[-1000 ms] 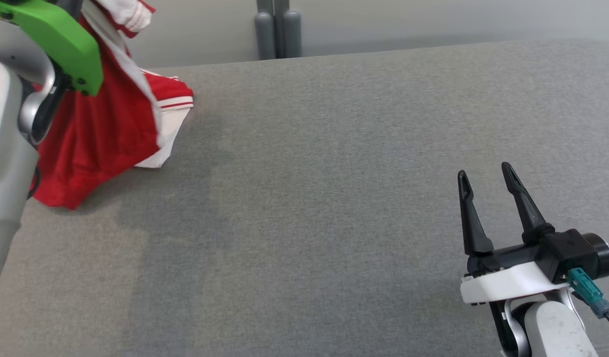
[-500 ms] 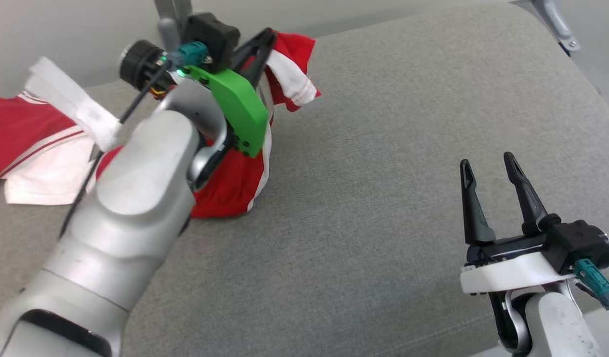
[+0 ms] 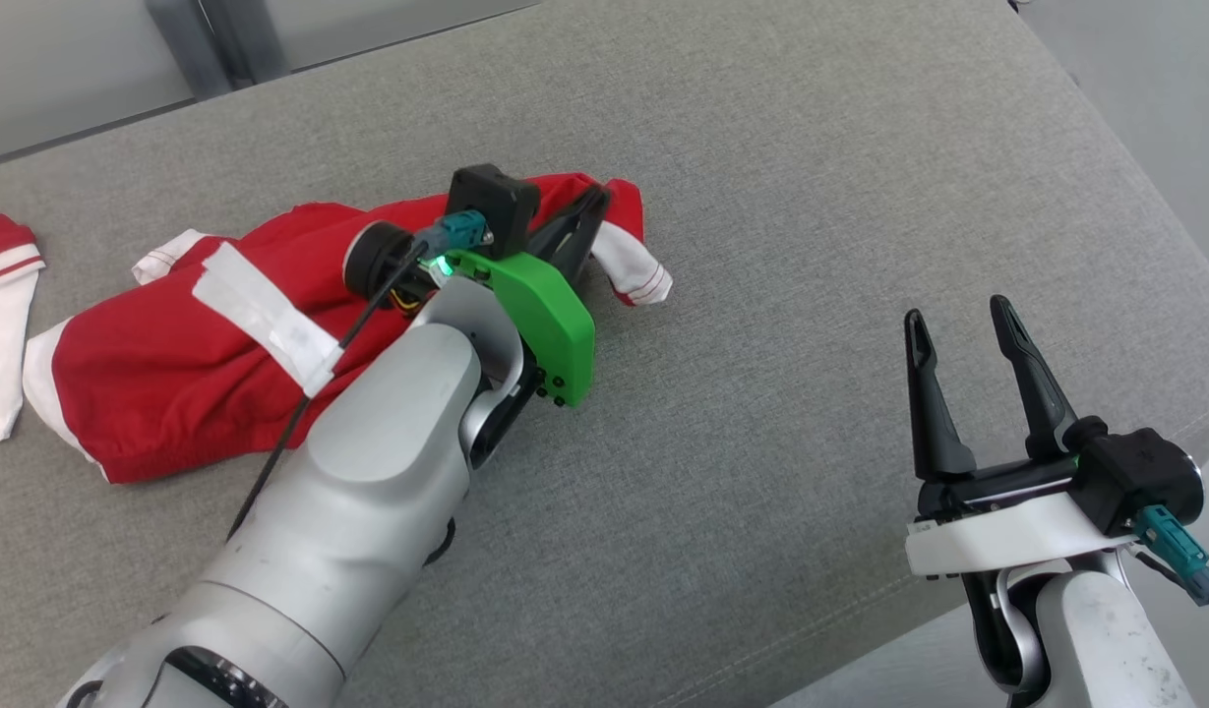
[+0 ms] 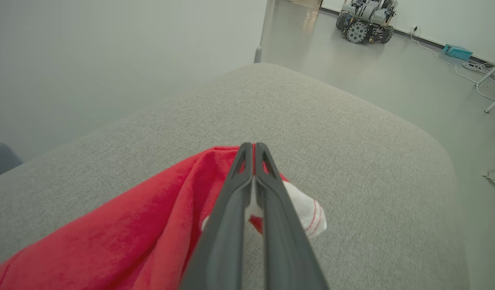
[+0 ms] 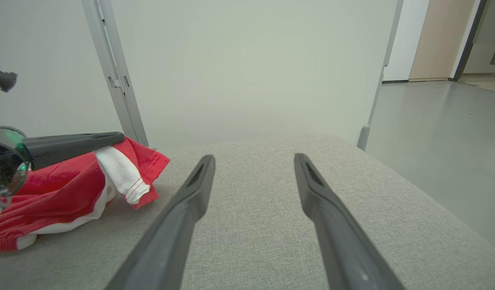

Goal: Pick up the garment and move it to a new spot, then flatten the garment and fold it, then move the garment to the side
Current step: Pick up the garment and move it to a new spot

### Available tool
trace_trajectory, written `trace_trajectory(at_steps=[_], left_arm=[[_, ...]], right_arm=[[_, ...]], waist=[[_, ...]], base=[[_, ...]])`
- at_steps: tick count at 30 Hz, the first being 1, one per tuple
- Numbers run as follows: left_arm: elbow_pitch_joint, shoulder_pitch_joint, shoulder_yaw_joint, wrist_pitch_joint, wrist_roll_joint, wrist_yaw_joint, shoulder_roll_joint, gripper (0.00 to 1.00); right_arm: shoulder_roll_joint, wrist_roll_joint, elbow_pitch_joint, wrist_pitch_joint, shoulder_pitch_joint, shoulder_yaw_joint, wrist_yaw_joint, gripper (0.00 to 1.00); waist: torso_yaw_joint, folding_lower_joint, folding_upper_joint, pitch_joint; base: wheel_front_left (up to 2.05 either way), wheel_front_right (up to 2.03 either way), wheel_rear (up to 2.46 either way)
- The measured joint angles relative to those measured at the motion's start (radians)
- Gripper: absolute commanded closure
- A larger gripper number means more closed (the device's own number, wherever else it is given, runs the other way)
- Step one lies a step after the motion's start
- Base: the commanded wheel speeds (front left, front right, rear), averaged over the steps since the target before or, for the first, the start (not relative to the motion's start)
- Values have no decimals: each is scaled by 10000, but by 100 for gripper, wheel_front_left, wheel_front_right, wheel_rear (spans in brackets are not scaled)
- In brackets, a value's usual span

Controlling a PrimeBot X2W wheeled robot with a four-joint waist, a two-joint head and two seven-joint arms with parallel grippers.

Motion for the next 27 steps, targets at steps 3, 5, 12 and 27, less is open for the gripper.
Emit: trace_trajectory(at_steps=[3,5,12,27], left_arm=[[12,224,-328,-270,-334,117,-17,0],[33,296,-531,-487,-476,224,-21,0],[-6,596,-798,-1221,-616,487,-17,0],[-3795,4262,2211,-1377,1271,1691,1066,0]], right_arm=[[2,0,19,0,-74,-10,2,0],[2,-6,42,0,-83,-27,0,0],[6,-186,86,0,-75,-36,0,0],[8,-798,242,0,473,-322,0,0]], waist=[[47,0,0,39],[158,0,0,31],[773,0,0,-209],[2069,0,0,-1504]], base=[[0,0,0],[0,0,0],[0,0,0],[0,0,0]])
